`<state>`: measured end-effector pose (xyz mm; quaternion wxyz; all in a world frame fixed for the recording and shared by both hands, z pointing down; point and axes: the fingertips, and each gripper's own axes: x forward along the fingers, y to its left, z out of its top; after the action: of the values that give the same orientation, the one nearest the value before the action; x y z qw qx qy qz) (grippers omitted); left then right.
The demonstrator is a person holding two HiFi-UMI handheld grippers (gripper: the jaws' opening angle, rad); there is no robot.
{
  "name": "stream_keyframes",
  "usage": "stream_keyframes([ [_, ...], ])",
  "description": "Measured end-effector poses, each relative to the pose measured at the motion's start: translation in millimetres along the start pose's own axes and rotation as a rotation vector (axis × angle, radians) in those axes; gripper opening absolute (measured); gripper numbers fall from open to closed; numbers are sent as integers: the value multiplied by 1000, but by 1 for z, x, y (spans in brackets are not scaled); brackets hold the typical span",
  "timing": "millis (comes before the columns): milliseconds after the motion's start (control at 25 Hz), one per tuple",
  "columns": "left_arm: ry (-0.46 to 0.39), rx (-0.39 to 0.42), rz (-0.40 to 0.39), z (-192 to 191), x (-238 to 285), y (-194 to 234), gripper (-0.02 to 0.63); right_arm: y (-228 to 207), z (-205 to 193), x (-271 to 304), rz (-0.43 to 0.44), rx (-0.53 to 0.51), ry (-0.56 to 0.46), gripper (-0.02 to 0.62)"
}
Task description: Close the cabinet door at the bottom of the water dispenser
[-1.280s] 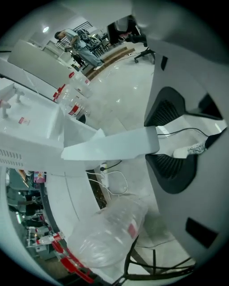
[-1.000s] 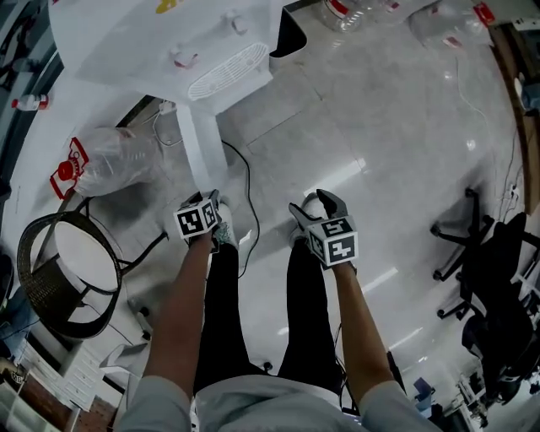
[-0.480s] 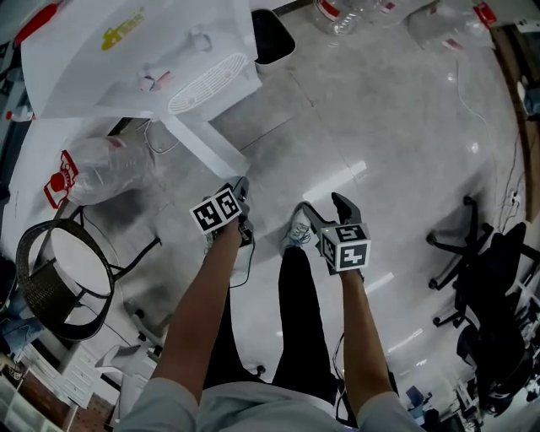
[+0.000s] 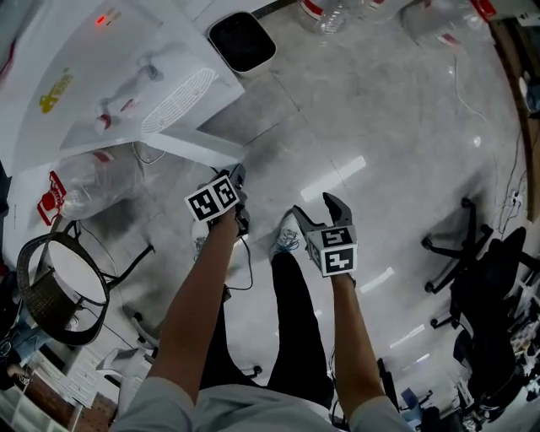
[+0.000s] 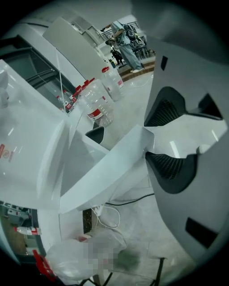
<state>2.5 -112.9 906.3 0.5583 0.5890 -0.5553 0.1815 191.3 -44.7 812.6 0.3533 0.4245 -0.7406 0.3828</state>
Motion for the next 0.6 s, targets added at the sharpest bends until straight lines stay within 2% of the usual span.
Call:
stream_keyframes([
  [200,-31,12,17,28,22,-21,198,-31,20,-5,2,31,-28,341],
  [360,-69,6,24,53,41,-36,179,-59,31,-7,-11,15,-36,341],
  [600,-101,77,26,98,72,-54,179,-83,40,-2,-6,15,-38,341],
])
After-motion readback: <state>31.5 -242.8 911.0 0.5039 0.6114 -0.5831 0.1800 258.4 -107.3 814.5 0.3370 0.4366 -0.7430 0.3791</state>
